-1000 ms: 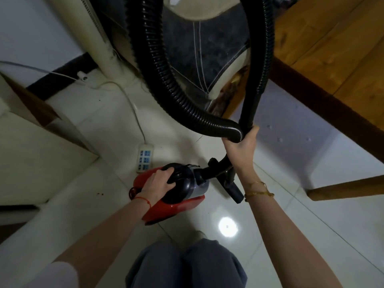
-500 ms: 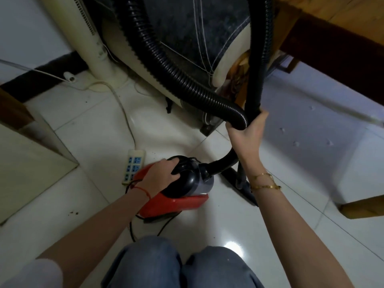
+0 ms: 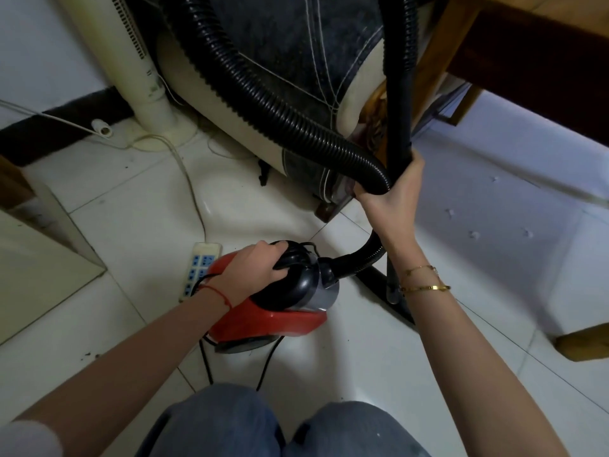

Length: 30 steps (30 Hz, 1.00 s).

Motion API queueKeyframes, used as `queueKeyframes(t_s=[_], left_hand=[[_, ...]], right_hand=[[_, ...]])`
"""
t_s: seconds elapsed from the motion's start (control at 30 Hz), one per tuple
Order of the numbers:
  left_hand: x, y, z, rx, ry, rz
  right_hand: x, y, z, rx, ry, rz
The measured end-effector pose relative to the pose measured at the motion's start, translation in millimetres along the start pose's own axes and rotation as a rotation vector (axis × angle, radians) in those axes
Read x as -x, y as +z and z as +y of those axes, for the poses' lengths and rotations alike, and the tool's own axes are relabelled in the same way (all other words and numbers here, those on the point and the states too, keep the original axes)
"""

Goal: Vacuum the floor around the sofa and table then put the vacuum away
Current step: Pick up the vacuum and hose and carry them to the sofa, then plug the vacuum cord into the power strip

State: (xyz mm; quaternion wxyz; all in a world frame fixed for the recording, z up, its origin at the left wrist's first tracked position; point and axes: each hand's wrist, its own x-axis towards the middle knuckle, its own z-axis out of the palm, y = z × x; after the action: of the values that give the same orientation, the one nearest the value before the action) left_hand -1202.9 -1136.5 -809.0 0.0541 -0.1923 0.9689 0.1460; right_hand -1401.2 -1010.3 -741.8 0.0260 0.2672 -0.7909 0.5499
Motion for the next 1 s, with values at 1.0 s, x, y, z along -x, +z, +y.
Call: queueKeyframes(t_s=[1.0], left_hand=[[21.0, -8.1, -1.8, 0.15, -0.131, 0.257]], right_hand=[[-2.5, 11.2, -19.6, 0.519, -0.441, 0.077]])
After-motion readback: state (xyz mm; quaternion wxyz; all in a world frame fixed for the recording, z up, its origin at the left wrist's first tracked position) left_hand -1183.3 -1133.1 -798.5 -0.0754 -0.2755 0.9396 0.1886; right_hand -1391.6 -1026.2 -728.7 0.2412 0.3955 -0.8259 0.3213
